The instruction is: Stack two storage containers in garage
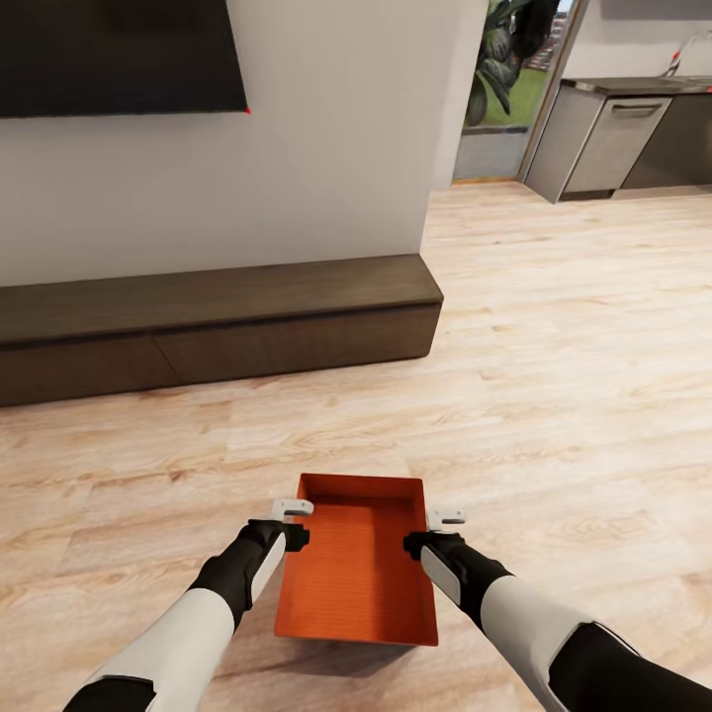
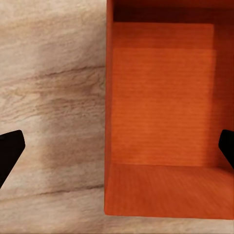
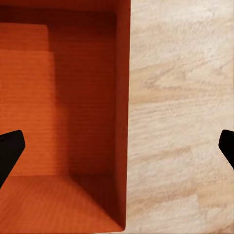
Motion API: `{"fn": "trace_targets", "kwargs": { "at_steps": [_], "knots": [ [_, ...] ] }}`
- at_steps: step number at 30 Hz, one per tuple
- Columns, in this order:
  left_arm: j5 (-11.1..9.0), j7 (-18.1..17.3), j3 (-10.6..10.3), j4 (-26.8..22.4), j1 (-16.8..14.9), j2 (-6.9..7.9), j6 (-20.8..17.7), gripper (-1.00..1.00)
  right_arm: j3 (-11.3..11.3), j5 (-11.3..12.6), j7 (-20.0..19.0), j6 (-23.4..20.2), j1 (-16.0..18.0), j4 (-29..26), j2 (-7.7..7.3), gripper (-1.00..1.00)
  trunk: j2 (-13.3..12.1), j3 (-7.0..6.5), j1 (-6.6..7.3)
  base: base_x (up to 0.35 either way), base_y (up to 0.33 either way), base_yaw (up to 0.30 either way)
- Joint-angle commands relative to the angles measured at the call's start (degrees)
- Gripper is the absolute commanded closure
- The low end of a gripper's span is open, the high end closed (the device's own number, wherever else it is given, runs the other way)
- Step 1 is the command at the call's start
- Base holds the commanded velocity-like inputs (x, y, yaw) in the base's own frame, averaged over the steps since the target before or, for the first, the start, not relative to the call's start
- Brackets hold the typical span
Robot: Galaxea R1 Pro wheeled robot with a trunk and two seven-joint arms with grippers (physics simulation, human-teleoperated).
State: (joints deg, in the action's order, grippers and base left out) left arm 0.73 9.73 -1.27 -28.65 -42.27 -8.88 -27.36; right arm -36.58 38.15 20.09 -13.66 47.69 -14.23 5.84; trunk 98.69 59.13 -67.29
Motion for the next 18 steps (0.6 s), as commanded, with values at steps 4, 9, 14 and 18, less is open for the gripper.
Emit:
{"fn": "trace_targets", "kwargs": {
  "at_steps": [4,9,14,18],
  "knots": [
    [0.1,0.2,-0.1,-0.1,0.0,0.0,-0.4,-1.0,-0.5,0.3,0.4,-0.3,0.0,-0.1,-0.04,-1.0,1.6,0.76,-0.88,0.0,0.0,0.0],
    [0.2,0.1,-0.1,0.0,0.0,0.12,-0.4,-1.0,-0.5,0.3,0.4,-0.3,0.0,-0.1,-0.02,-1.0,3.6,1.66,-1.98,0.0,0.0,0.0],
    [0.2,0.1,-0.1,0.1,0.0,0.28,-0.4,-1.0,-0.5,0.3,0.4,-0.3,0.0,-0.1,-0.03,-1.0,5.6,2.56,-3.08,0.0,0.0,0.0],
    [0.2,0.1,-0.2,0.1,0.0,0.3,-0.4,-1.0,-0.5,0.3,0.4,-0.3,0.0,-0.1,-0.04,-1.0,7.3,3.27,-3.95,0.0,0.0,0.0]
  ]
}}
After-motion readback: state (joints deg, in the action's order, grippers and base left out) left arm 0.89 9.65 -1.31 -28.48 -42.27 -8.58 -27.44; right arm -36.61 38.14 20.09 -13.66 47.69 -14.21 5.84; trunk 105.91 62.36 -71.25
